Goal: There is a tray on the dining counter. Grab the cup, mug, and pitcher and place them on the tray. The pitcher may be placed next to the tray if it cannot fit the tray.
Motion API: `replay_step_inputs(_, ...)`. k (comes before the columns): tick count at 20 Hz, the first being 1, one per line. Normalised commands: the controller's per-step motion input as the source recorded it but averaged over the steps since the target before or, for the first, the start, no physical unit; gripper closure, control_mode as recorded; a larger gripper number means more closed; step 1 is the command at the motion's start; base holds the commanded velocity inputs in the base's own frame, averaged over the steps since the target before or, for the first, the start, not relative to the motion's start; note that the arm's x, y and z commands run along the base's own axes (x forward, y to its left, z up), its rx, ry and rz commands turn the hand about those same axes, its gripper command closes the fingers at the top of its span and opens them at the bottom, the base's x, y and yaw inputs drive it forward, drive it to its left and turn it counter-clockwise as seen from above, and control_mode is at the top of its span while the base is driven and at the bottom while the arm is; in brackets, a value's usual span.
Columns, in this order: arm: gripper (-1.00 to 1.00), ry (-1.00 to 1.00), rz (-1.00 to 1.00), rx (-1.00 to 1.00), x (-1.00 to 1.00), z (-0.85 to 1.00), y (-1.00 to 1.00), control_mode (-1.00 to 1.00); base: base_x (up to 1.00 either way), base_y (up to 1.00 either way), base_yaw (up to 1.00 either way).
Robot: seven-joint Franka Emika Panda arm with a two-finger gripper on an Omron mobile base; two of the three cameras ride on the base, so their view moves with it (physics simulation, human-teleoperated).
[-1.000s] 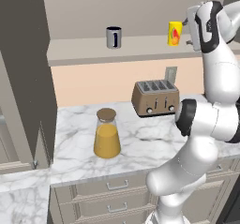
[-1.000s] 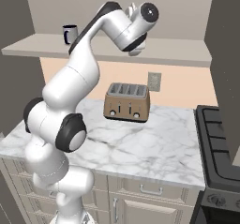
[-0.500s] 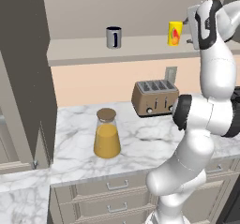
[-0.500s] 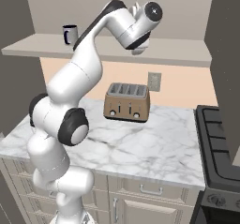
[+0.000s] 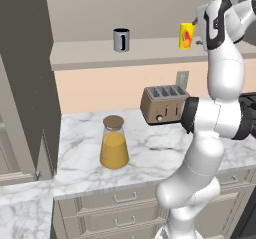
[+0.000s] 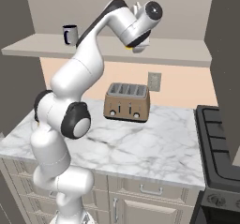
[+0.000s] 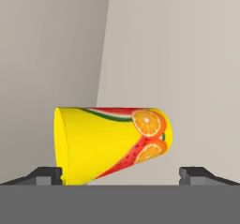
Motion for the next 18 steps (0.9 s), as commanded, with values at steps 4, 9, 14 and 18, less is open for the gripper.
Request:
replay_step_inputs(4, -1.00, 0.00, 0.00, 0.00, 0.22, 0.02, 0.00, -1.00, 0.00, 0.00, 0.00)
replay_step_inputs(9, -1.00, 0.00, 0.00, 0.00, 0.14, 0.06, 0.00, -1.00, 0.00, 0.00, 0.00)
replay_step_inputs(14, -1.00, 0.00, 0.00, 0.00, 0.09, 0.07, 0.00, -1.00, 0.00, 0.00, 0.00)
replay_step_inputs(18, -1.00, 0.00, 0.00, 0.00, 0.04, 0.01, 0.00, -1.00, 0.00, 0.00, 0.00)
